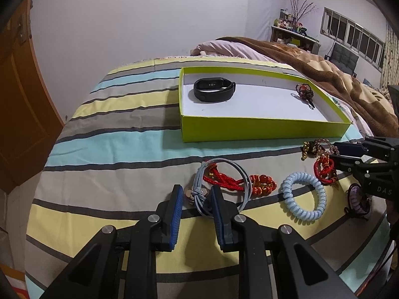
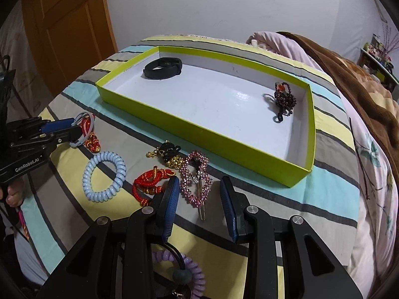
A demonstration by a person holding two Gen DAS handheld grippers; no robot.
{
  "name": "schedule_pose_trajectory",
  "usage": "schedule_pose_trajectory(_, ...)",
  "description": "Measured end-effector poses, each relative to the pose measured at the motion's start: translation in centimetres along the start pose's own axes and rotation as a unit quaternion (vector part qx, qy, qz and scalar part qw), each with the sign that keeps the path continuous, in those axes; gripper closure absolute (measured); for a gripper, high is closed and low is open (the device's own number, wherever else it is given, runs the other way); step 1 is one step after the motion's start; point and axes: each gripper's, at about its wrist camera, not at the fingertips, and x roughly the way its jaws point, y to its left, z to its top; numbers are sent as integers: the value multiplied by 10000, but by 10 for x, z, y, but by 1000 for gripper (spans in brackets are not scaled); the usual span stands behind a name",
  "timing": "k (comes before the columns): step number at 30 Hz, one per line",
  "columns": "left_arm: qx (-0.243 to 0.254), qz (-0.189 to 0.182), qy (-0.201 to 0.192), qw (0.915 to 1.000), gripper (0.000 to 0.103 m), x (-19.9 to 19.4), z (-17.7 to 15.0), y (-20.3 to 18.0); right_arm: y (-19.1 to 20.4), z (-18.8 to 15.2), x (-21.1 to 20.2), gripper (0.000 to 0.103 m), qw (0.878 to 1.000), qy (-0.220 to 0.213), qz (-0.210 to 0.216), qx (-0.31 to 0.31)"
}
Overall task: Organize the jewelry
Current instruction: 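Grasp the grey cable loop with the left tool while the right tool grasps the pink beaded hairpin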
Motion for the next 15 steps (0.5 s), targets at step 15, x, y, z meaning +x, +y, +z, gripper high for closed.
schedule_pose_trajectory(15,-271,-183,-154,9993,86,-18,-9,9,2,-18,-25,81,9987,-365,-54,363)
